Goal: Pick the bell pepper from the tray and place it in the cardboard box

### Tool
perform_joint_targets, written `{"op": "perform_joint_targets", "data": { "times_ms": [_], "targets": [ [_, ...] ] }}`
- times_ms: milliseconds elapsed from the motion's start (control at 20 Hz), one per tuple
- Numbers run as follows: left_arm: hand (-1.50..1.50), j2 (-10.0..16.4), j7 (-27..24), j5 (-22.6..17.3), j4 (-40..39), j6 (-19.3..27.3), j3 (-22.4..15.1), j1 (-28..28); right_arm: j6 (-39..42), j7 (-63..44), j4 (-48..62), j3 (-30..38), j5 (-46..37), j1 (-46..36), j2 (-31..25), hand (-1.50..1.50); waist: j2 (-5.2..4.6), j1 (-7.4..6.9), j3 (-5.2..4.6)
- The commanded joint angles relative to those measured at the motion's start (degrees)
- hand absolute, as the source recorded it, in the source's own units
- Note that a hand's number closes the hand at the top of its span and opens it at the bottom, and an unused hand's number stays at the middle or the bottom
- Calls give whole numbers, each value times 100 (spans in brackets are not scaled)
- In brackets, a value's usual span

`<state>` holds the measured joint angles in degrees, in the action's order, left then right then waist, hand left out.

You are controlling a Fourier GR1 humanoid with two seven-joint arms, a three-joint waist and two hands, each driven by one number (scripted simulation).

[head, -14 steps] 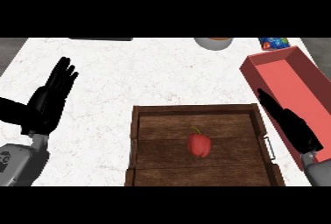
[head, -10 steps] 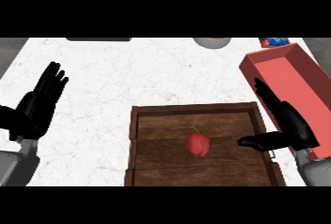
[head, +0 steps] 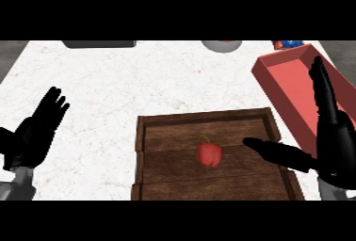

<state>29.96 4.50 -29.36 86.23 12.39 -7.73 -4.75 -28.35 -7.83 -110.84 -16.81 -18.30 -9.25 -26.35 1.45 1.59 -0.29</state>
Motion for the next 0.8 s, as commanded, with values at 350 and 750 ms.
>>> {"op": "perform_joint_targets", "data": {
  "times_ms": [350, 750],
  "targets": [
    [0, 252, 100, -158, 419, -215, 216, 427, 1695, -2699, -978, -1379, -2917, 529, -862, -150, -29, -84, -38],
    [0, 77, 75, -21, 243, -194, 68, 225, 4391, -5334, -1487, -2132, -3162, -277, -427, -150, -121, -158, -31]
  ]
}}
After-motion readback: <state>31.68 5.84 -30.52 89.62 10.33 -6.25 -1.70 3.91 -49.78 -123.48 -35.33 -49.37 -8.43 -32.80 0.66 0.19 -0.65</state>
